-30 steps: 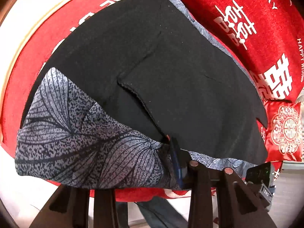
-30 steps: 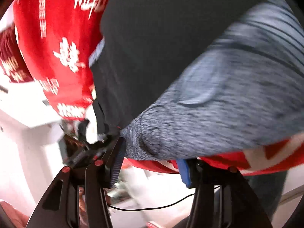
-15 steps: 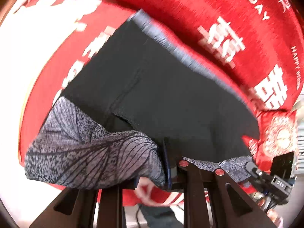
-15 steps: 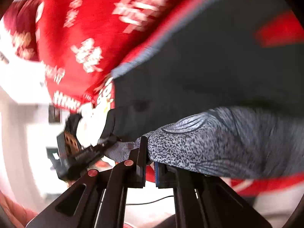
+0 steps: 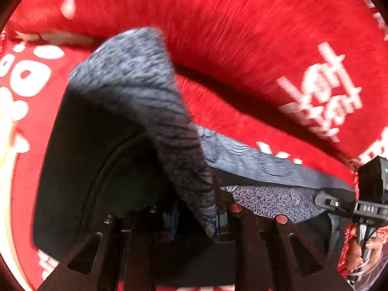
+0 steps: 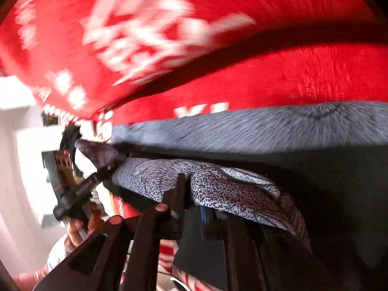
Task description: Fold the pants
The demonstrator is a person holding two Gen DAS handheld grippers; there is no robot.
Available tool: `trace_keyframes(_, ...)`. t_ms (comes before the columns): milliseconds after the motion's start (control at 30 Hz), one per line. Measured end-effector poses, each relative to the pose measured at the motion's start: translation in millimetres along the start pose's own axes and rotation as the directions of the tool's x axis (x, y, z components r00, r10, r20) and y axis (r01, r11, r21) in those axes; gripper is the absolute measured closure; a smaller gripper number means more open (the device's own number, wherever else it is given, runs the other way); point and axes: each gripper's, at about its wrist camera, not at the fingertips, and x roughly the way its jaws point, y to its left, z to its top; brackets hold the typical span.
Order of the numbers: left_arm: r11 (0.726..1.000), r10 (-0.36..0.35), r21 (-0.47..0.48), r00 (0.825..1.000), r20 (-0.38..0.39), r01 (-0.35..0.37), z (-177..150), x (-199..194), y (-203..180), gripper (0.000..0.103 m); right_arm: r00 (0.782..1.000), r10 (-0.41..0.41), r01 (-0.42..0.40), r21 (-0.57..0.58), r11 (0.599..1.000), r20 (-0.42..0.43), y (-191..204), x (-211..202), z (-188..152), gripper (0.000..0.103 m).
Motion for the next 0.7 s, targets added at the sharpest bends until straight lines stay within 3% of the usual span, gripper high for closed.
trace_keyframes(67, 1.000, 0.010, -0.013, 1.000, 0.003, -0.010, 1.2, -3.7, -1.6, 0.079, 0.999, 0.045, -0.045, 0.058, 0.997, -0.007, -13.5, 5.7, 8.6, 0.092)
trace_keyframes(100, 1.000, 0.018, -0.012, 1.000, -0.001, -0.018, -0.3, -11.4, -4.3, 0.079, 0.998, 0.056, -0.055, 0.064, 0.996, -0.012, -13.0, 3.9, 9.3, 0.085)
trace_keyframes(133, 1.000, 0.023, -0.006, 1.000, 0.005, -0.023, -3.0, -21.2, -6.6, 0.078, 0.998, 0.067, -0.066, 0.046, 0.997, -0.019, -9.3, 0.0, 8.3, 0.063)
trace_keyframes(167, 1.000, 0.031, 0.001, 0.999, 0.012, -0.031, -6.0, -31.3, -8.8, 0.075, 0.997, 0.070, -0.070, 0.008, 0.998, -0.016, -2.1, -8.3, 1.8, 0.051)
trace_keyframes(200, 0.998, 0.067, 0.012, 0.997, 0.036, -0.068, -11.1, -48.4, -11.3, 0.058, 0.997, 0.074, -0.075, -0.023, 0.997, -0.008, 5.1, -15.4, -1.8, 0.027)
trace_keyframes(233, 0.994, 0.102, 0.019, 0.993, 0.063, -0.103, -14.4, -60.6, -12.6, 0.034, 0.997, 0.073, -0.073, -0.052, 0.996, 0.007, 13.4, -24.3, -6.4, 0.023)
trace_keyframes(267, 0.989, 0.143, 0.027, 0.984, 0.110, -0.147, -19.0, -77.3, -13.9, 0.027, 0.997, 0.066, -0.063, -0.085, 0.994, 0.032, 24.1, -35.2, -13.6, 0.023)
trace_keyframes(333, 0.983, 0.172, 0.040, 0.974, 0.146, -0.180, -21.9, -91.8, -17.2, 0.025, 0.996, 0.071, -0.064, -0.131, 0.989, 0.050, 38.4, -46.5, -24.3, 0.025)
trace_keyframes(400, 0.976, 0.202, 0.047, 0.969, 0.142, -0.211, -22.1, -89.4, -15.3, 0.025, 0.998, 0.051, -0.043, -0.190, 0.981, 0.037, 54.4, -45.6, -33.6, 0.036)
trace_keyframes(467, 0.964, 0.253, 0.049, 0.960, 0.116, -0.260, -17.3, -67.8, -9.7, 0.025, 1.000, -0.023, 0.026, -0.260, 0.965, 0.011, 65.5, -31.1, -34.9, 0.039)
trace_keyframes(600, 0.919, 0.382, 0.085, 0.922, 0.062, -0.386, -14.5, -8.0, -5.7, 0.023, 0.978, -0.208, 0.203, -0.277, 0.939, 0.012, 50.3, 11.0, -12.2, 0.042)
trace_keyframes(633, 0.905, 0.408, 0.097, 0.910, 0.078, -0.414, -16.2, -2.1, -4.7, 0.014, 0.972, -0.234, 0.231, -0.274, 0.934, 0.025, 46.2, 14.5, -5.7, 0.049)
trace_keyframes(700, 0.897, 0.421, 0.100, 0.902, 0.100, -0.430, -18.7, -3.7, -2.6, 0.011, 0.981, -0.185, 0.193, -0.226, 0.955, 0.059, 37.4, 0.9, 5.9, 0.054)
